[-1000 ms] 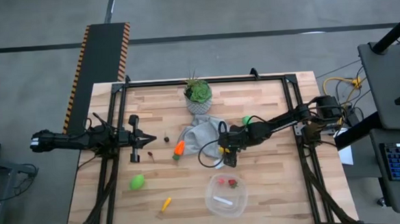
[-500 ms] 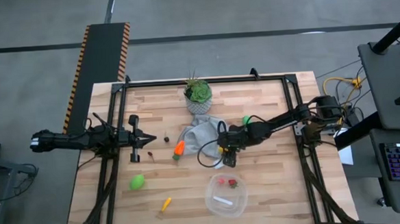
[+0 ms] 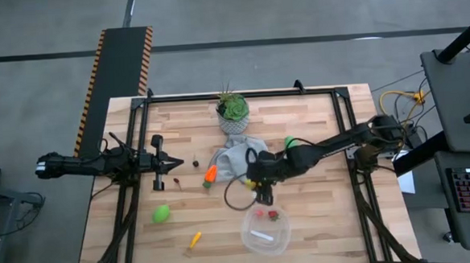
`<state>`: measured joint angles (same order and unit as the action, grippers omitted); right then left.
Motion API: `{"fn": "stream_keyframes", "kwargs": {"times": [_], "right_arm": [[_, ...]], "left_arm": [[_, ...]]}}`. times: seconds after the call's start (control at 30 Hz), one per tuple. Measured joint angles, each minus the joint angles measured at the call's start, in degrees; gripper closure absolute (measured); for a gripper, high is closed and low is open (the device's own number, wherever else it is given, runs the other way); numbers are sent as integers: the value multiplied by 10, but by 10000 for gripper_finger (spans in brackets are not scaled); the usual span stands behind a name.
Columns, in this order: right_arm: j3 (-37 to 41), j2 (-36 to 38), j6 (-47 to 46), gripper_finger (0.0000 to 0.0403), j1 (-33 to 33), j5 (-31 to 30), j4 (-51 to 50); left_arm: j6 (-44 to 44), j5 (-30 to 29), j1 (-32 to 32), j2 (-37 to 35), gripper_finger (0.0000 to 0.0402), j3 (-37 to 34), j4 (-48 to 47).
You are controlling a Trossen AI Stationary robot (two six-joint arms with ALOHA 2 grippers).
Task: Pick and placing Produce into tupperware
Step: Put the lemon into the transparent bin
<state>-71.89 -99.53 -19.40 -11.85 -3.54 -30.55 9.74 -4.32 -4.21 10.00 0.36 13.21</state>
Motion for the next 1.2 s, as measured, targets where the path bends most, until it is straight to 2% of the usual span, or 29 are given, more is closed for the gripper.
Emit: {"fn": "stream_keyframes", "kwargs": {"times": [0.2, 0.5, 0.73, 0.93, 1.1, 1.2], "right_arm": [[-59, 1, -26, 221, -72, -53, -56], [-43, -13, -125, 221, -154, -97, -44], [-45, -74, -165, 221, -175, -79, -34], [-45, -97, -171, 221, -180, -64, -6], [-45, -124, -168, 221, -179, -24, 27], [-45, -141, -170, 208, -176, -15, 25]], "left_arm": [[0, 1, 0, 0, 402, 0, 0], [0, 2, 0, 0, 402, 0, 0], [0, 1, 0, 0, 402, 0, 9], [0, -1, 0, 2, 402, 0, 14], [0, -1, 0, 5, 402, 0, 13], [0, -1, 0, 5, 402, 0, 14]]}}
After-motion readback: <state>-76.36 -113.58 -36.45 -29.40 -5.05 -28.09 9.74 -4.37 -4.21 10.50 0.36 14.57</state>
